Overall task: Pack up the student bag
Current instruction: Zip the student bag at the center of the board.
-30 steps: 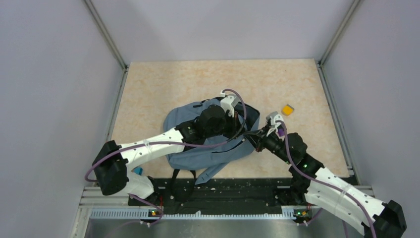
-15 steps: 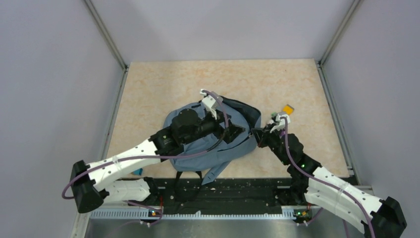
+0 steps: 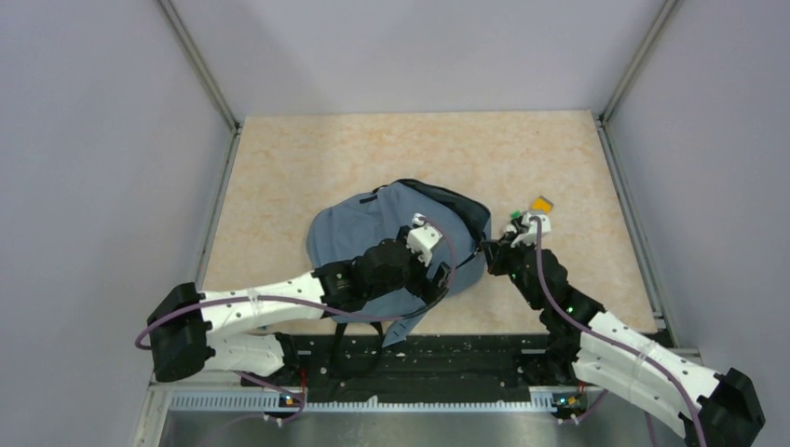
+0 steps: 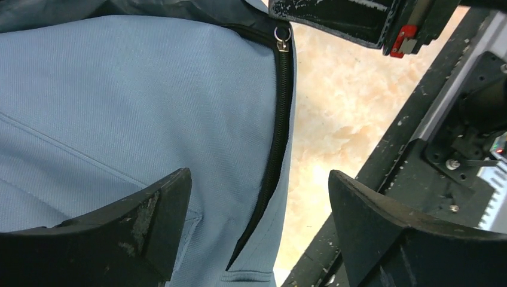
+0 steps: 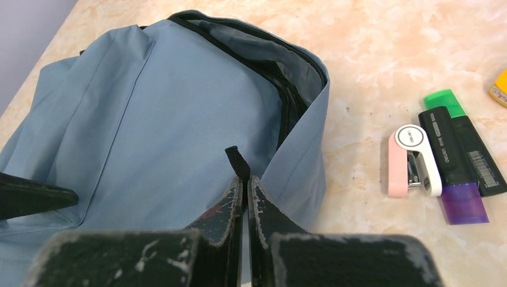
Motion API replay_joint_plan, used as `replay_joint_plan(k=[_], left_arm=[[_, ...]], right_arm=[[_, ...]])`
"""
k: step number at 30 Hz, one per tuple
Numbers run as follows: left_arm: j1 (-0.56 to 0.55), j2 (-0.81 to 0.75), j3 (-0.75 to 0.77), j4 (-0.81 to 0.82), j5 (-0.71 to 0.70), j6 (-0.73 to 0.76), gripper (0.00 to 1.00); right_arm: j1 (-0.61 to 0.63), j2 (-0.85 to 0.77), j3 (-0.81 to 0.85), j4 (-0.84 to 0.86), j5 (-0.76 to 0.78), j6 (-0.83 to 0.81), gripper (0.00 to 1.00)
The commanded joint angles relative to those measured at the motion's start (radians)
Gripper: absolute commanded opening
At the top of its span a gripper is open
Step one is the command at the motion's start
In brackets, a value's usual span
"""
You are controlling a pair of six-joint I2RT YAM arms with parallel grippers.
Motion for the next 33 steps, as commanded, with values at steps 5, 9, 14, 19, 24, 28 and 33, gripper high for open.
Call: replay_joint_plan(k=[5, 9, 14, 19, 24, 28, 33], left_arm=[[-0.039, 0.108, 0.075, 0.094, -0.089, 0.108, 0.9], [-0.054, 0.178, 0.12, 0.121, -0.119, 0.143, 0.9], [-0.058, 0.258, 0.17, 0.173, -0.118, 0.18, 0.9], [-0.059, 0.331, 0.184, 0.205, -0.104, 0.2, 0.69], [-0.059, 0.349, 0.186, 0.16, -0.098, 0.175, 0.21], [-0.063, 0.344, 0.181, 0.107, -0.092, 0.138, 0.0], [-0.086, 0.314, 0.125, 0.091, -0.109, 0.094, 0.0]], right_arm=[[-0.003, -0.024, 0.053, -0.003, 0.053, 0.002, 0.0], [-0.003, -0.028, 0.056, -0.006, 0.054, -0.002, 0.0], [-0.003, -0.026, 0.061, 0.0, 0.063, -0.01, 0.0], [-0.002, -0.013, 0.075, -0.002, 0.093, 0.001, 0.0], [-0.003, 0.023, 0.103, -0.018, 0.14, 0.021, 0.0], [-0.011, 0.096, 0.152, -0.031, 0.203, 0.005, 0.0], [-0.062, 0.218, 0.233, -0.034, 0.199, -0.032, 0.0]])
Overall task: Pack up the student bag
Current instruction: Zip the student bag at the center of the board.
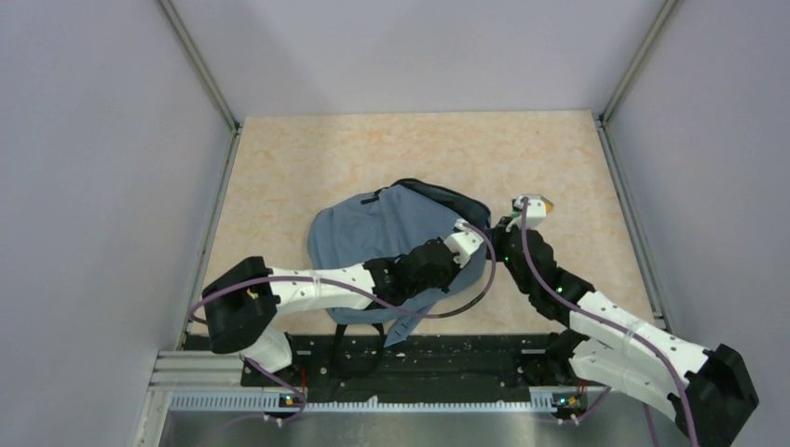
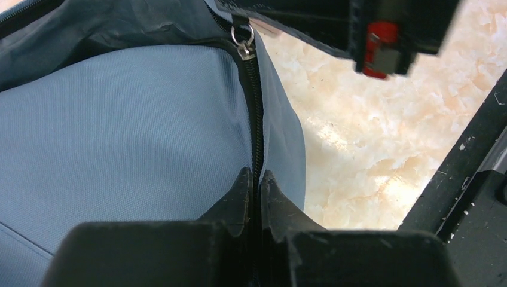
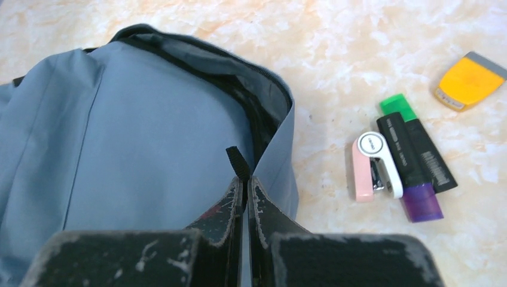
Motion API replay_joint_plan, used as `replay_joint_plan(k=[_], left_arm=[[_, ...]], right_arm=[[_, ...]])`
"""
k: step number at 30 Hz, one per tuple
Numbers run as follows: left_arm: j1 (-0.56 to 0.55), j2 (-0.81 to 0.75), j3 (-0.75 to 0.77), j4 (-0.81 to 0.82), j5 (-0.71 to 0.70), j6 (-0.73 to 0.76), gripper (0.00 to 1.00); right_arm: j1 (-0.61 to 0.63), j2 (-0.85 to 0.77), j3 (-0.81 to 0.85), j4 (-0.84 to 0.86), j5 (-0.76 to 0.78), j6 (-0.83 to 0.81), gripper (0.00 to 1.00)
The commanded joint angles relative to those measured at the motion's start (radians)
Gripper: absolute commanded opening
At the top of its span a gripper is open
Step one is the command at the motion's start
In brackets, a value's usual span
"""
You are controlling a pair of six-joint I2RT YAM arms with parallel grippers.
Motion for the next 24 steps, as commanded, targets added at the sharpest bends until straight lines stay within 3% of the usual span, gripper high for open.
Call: replay_joint_plan(k=[1, 12, 24], left_arm=[[-0.029, -0.043, -0.038, -0.042, -0.009, -0.069, 0.0], [-0.067, -0.12, -0.152, -0.088, -0.007, -0.153, 0.0], [-0.134, -0.18, -0.194, -0.148, -0.024, -0.209, 0.0]], right_arm=[[-0.057, 0.093, 0.122, 0.035, 0.086, -0.048, 0.0], [-0.174, 0.329, 0.264, 0.1, 0.075, -0.141, 0.0], [-0.217, 0.492, 0.407, 0.16, -0.1, -0.169, 0.0]])
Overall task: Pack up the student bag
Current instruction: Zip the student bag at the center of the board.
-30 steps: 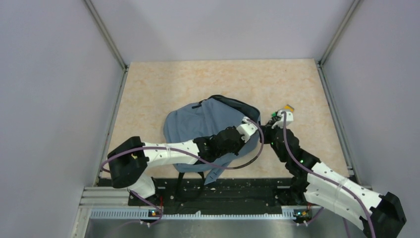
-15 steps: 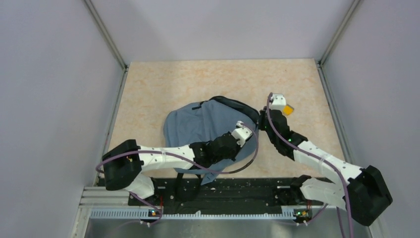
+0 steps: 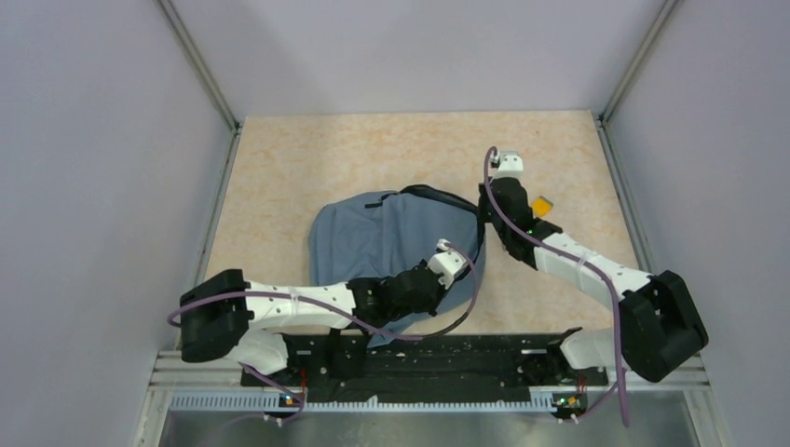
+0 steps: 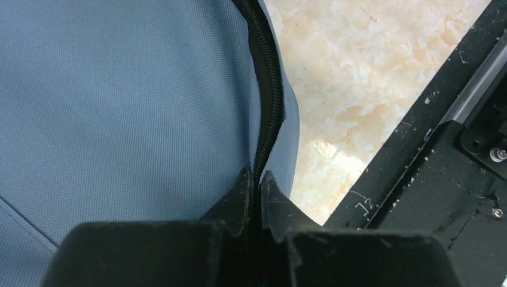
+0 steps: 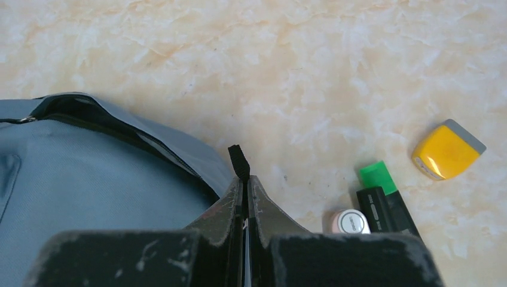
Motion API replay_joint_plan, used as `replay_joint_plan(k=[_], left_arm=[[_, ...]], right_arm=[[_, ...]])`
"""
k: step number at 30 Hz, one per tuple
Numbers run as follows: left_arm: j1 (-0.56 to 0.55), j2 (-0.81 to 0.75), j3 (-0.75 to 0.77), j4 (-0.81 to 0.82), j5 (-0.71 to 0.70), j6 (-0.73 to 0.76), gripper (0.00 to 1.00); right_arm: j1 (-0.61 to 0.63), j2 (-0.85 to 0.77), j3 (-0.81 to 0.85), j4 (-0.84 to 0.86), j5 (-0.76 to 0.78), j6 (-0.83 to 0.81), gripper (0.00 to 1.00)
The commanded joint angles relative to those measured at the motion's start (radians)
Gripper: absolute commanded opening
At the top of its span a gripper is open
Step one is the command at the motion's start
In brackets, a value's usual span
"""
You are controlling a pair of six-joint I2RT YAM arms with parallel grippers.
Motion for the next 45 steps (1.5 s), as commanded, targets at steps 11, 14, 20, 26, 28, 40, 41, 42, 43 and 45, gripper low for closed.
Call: replay_joint_plan(k=[11, 14, 20, 26, 28, 40, 41, 42, 43, 45], left_arm=[[-0.04, 0.102, 0.209, 0.064, -0.224, 0.059, 0.63], [-0.037, 0.183, 0.272, 0.091, -0.306, 0.084, 0.69], [-0.004, 0.293, 0.322, 0.073, -0.369, 0.069, 0.74], [0.002, 0.405, 0.37, 0.044, -0.414, 0.059, 0.74], [0.002, 0.428, 0.391, 0.003, -0.444, 0.041, 0.69], [-0.006, 0.177, 0.135, -0.025, -0.342, -0.042, 0.0], [-0.006, 0.147, 0.104, -0.013, -0.298, -0.037, 0.0], [-0.006, 0.122, 0.077, -0.007, -0.261, -0.035, 0.0], [-0.006, 0.09, 0.057, -0.006, -0.227, -0.035, 0.0], [-0.007, 0.047, 0.02, -0.005, -0.169, -0.038, 0.0]], right_arm=[[-0.026, -0.11, 0.04, -0.017, -0.064, 0.002, 0.0], [-0.026, -0.174, 0.021, -0.039, -0.042, -0.017, 0.0], [-0.026, -0.237, 0.029, -0.072, 0.004, -0.035, 0.0], [-0.026, -0.248, 0.024, -0.102, -0.019, -0.031, 0.0], [-0.03, -0.263, 0.016, -0.1, -0.02, -0.029, 0.0], [-0.026, -0.19, -0.014, 0.044, -0.09, -0.016, 0.0], [-0.026, -0.177, -0.012, 0.063, -0.102, -0.016, 0.0], [-0.025, -0.153, -0.009, 0.083, -0.113, -0.017, 0.0], [-0.026, -0.135, -0.009, 0.104, -0.126, -0.017, 0.0], [-0.026, -0.105, -0.011, 0.147, -0.157, -0.022, 0.0]])
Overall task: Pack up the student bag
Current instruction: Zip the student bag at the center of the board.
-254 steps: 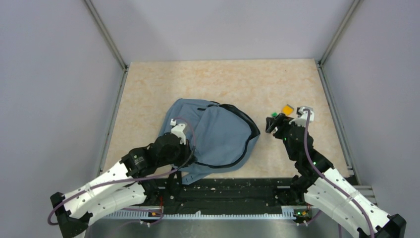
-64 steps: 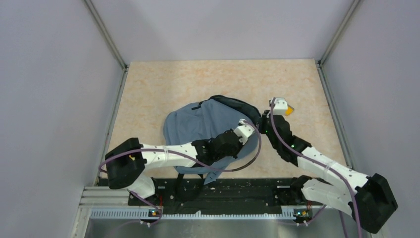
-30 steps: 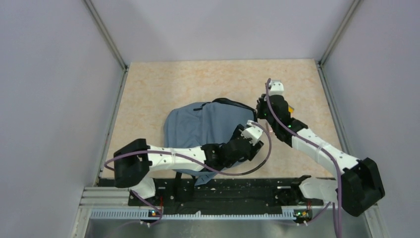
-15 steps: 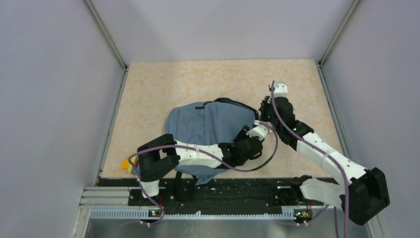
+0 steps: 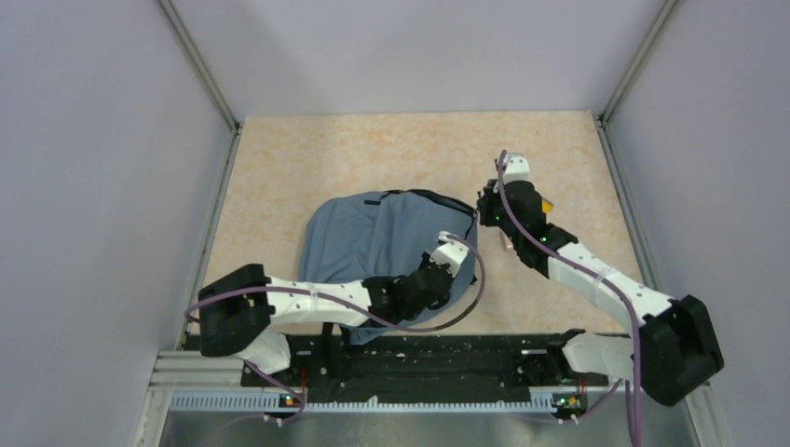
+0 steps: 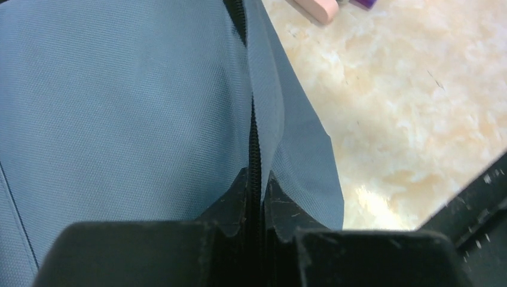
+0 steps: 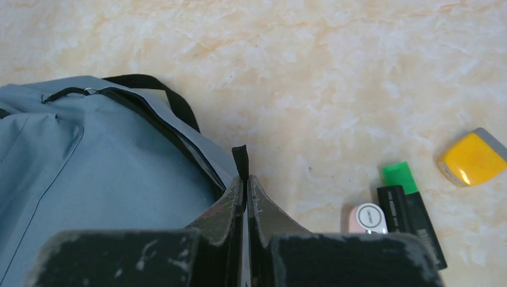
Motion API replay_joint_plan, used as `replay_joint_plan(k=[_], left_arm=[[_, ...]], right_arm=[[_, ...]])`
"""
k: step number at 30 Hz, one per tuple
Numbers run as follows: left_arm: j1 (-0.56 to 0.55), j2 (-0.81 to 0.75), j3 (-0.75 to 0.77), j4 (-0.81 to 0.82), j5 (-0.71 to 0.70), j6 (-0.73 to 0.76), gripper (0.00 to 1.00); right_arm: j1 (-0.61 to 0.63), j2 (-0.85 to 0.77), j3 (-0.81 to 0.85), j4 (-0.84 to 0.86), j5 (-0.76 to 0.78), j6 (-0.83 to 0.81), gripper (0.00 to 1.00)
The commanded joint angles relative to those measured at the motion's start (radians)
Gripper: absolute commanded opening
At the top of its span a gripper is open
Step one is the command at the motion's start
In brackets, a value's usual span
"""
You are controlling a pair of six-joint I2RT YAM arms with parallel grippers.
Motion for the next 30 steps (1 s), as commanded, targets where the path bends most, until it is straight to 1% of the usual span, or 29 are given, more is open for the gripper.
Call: replay_joint_plan(k=[1, 7, 9, 13, 16, 18, 22, 24, 27, 30], left_arm=[[0.003, -0.119, -0.103, -0.044, 0.148, -0.001, 0.0], [-0.001, -0.245, -0.19, -0.031, 0.317, 0.003, 0.0], [-0.004, -0.291, -0.218, -0.047, 0.345, -0.011, 0.0], [-0.006, -0.396, -0.238, -0.138, 0.302, -0.058, 0.0], [-0.005, -0.467, -0.231, -0.211, 0.239, -0.094, 0.0], [-0.005, -0.499, -0.208, -0.24, 0.231, -0.102, 0.0], [-0.005, -0.542, -0.191, -0.257, 0.316, -0.075, 0.0], [-0.005, -0.551, -0.193, -0.309, 0.349, -0.072, 0.0], [-0.005, -0.566, -0.2, -0.389, 0.367, -0.11, 0.0], [-0.005, -0.6, -0.241, -0.405, 0.392, -0.142, 0.0]], right_arm=[[-0.009, 0.061, 0.016, 0.231, -0.031, -0.017, 0.0], [-0.009, 0.158, 0.041, 0.293, -0.097, -0.035, 0.0], [-0.009, 0.188, 0.058, 0.296, -0.118, -0.053, 0.0], [-0.009, 0.237, 0.102, 0.297, -0.166, -0.098, 0.0], [-0.009, 0.264, 0.133, 0.299, -0.227, -0.132, 0.0], [-0.009, 0.281, 0.147, 0.314, -0.257, -0.152, 0.0], [-0.009, 0.336, 0.193, 0.34, -0.273, -0.167, 0.0], [-0.009, 0.376, 0.235, 0.326, -0.277, -0.178, 0.0], [-0.009, 0.429, 0.283, 0.33, -0.293, -0.183, 0.0], [-0.009, 0.478, 0.325, 0.336, -0.328, -0.178, 0.0]])
